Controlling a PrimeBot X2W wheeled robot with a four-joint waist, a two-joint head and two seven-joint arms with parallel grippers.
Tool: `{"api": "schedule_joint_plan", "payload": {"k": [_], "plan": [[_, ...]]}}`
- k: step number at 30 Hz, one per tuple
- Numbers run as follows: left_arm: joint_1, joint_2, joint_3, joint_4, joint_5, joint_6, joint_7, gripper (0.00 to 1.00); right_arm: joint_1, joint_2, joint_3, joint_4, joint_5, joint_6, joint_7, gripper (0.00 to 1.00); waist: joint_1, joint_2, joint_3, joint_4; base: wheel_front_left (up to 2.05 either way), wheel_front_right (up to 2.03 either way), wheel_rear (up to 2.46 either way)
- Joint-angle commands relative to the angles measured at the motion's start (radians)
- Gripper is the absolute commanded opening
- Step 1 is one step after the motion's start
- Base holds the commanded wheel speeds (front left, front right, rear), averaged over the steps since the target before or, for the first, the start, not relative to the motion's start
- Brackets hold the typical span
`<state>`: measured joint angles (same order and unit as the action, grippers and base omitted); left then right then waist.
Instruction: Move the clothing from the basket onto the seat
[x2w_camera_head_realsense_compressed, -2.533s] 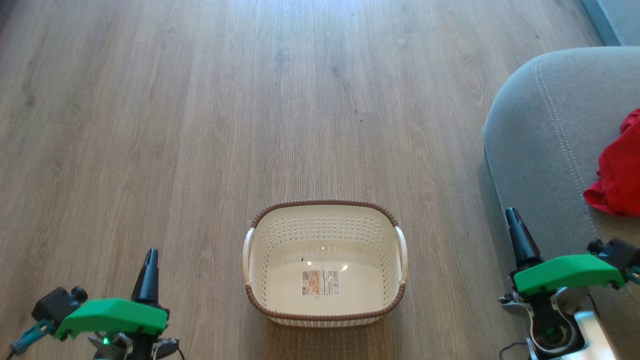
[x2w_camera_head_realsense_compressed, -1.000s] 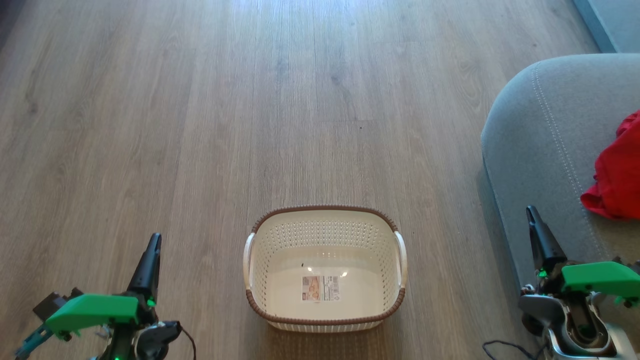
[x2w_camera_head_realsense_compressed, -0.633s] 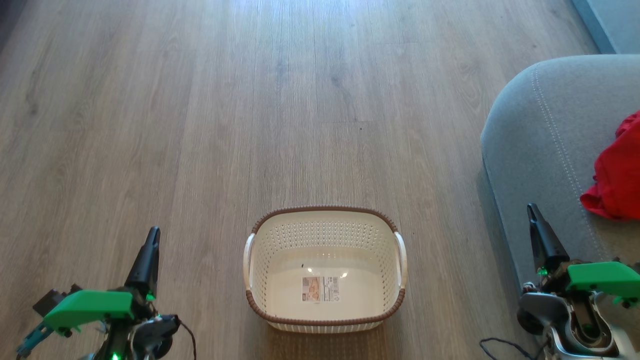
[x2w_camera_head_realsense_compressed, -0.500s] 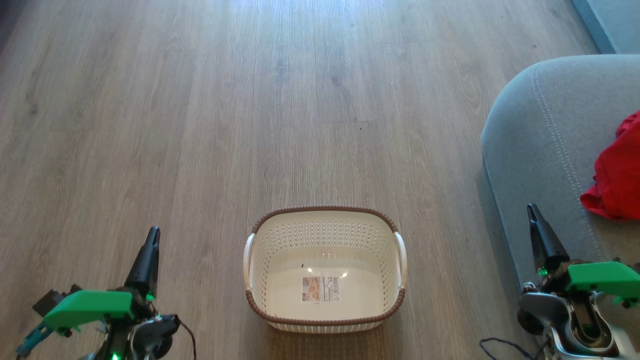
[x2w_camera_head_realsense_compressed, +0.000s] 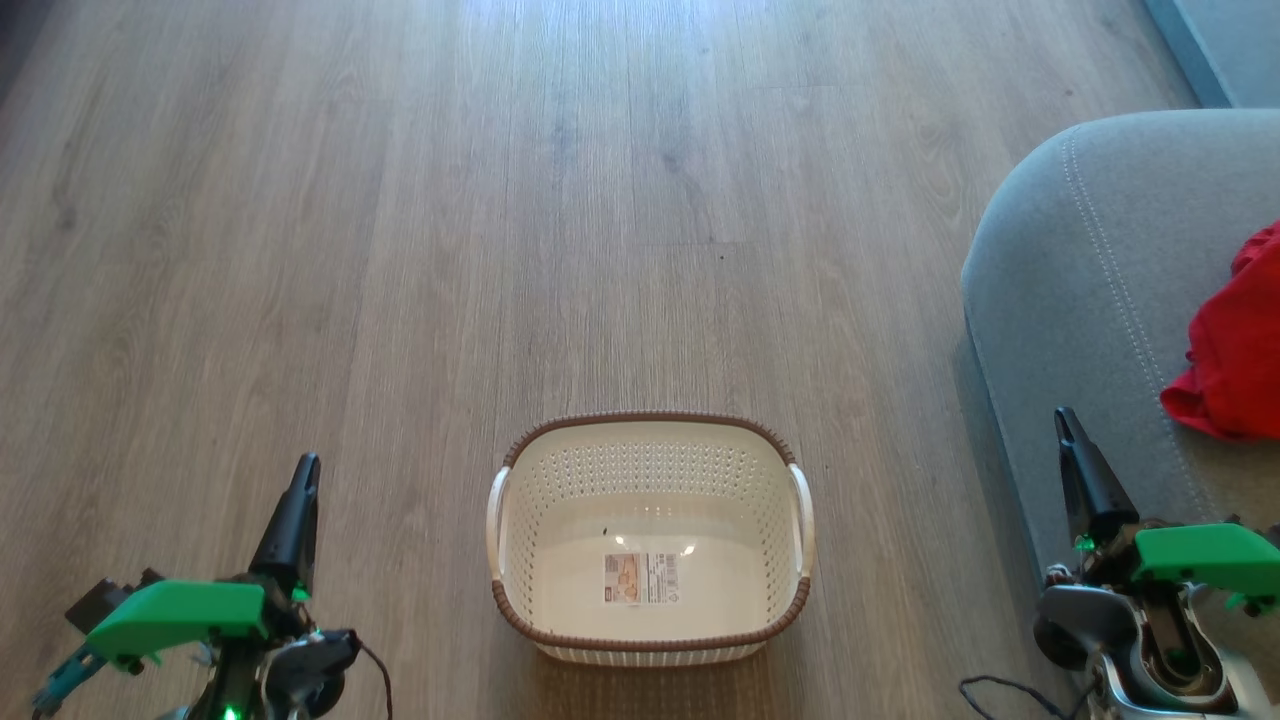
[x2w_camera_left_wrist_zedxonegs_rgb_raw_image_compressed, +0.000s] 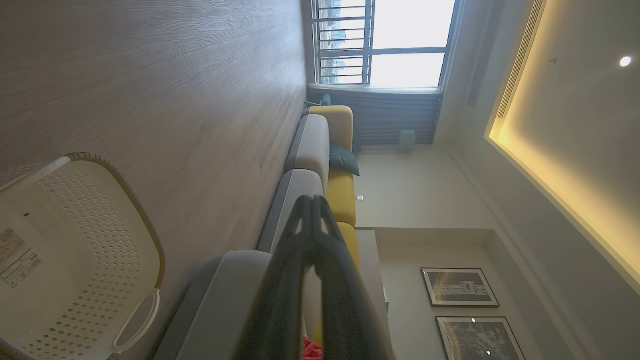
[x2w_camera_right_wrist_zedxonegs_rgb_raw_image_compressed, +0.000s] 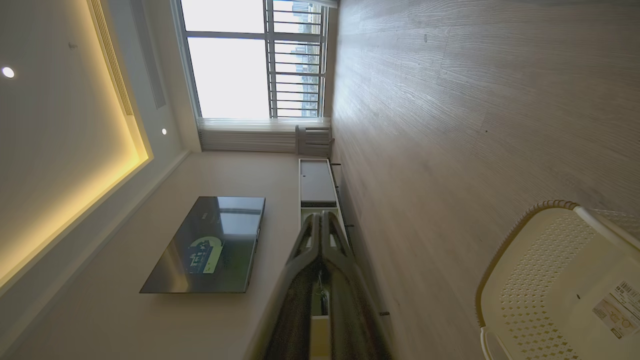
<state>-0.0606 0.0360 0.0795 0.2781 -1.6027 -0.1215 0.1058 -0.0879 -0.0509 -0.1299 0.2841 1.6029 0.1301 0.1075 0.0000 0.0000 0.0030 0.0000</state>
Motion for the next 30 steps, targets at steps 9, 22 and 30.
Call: {"api": "schedule_joint_plan", "payload": {"k": [9,22,30], "plan": [[-0.047,0.014,0.034,-0.033,-0.006,-0.009,0.008,0.00,-0.020,0.000,0.016,-0.039,0.006,0.001,0.006,0.00,0.0000,0.0000,0.000,0.000,0.00,0.00,0.00],[-0.047,0.014,0.034,-0.033,-0.006,-0.009,0.008,0.00,-0.020,0.000,0.016,-0.039,0.005,0.001,0.006,0.00,0.0000,0.0000,0.000,0.000,0.00,0.00,0.00],[-0.047,0.014,0.034,-0.033,-0.006,-0.009,0.007,0.00,-0.020,0.000,0.016,-0.039,0.005,0.001,0.006,0.00,0.0000,0.0000,0.000,0.000,0.00,0.00,0.00]]}}
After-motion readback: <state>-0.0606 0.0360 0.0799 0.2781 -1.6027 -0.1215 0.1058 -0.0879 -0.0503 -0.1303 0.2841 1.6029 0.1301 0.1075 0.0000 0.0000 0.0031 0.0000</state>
